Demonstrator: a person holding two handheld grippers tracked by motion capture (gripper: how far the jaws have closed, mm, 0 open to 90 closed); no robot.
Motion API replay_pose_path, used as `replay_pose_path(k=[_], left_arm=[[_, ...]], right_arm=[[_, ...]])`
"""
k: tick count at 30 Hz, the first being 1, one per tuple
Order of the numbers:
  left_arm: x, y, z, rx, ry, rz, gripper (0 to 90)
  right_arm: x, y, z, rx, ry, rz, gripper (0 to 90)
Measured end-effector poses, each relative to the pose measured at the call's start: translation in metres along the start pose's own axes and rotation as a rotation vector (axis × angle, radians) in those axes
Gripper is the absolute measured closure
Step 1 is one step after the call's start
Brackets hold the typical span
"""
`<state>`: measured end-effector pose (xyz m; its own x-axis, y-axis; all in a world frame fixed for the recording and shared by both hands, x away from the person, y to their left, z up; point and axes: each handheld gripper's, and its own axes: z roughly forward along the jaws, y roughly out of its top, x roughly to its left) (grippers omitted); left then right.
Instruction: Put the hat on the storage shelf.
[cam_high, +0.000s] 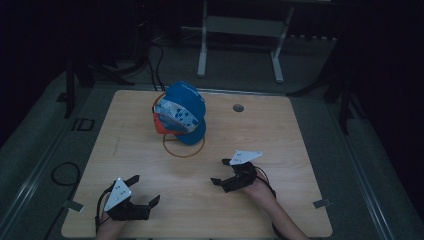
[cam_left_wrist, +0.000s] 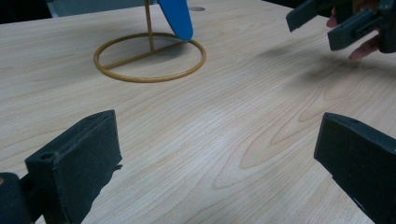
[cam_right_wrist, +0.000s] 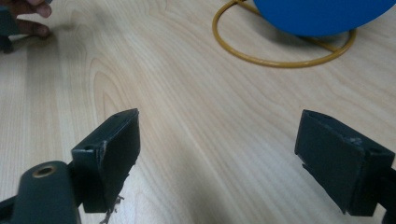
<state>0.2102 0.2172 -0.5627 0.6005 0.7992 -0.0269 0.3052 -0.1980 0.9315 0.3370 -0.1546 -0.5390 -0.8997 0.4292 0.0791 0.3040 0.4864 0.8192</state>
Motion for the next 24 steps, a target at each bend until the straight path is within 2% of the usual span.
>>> replay_pose_path(k=[17, 24], left_arm=[[0.000, 0.000, -0.001, -0.007, -0.001, -0.005, 0.7], [0.000, -0.001, -0.001, -0.009, -0.006, -0.007, 0.8]], right_arm=[[0.002, -0.029, -0.011, 0.008, 0.016, 0.009, 14.3], [-0.002, -0.035, -0.017, 0.004, -0.004, 0.010, 14.4]])
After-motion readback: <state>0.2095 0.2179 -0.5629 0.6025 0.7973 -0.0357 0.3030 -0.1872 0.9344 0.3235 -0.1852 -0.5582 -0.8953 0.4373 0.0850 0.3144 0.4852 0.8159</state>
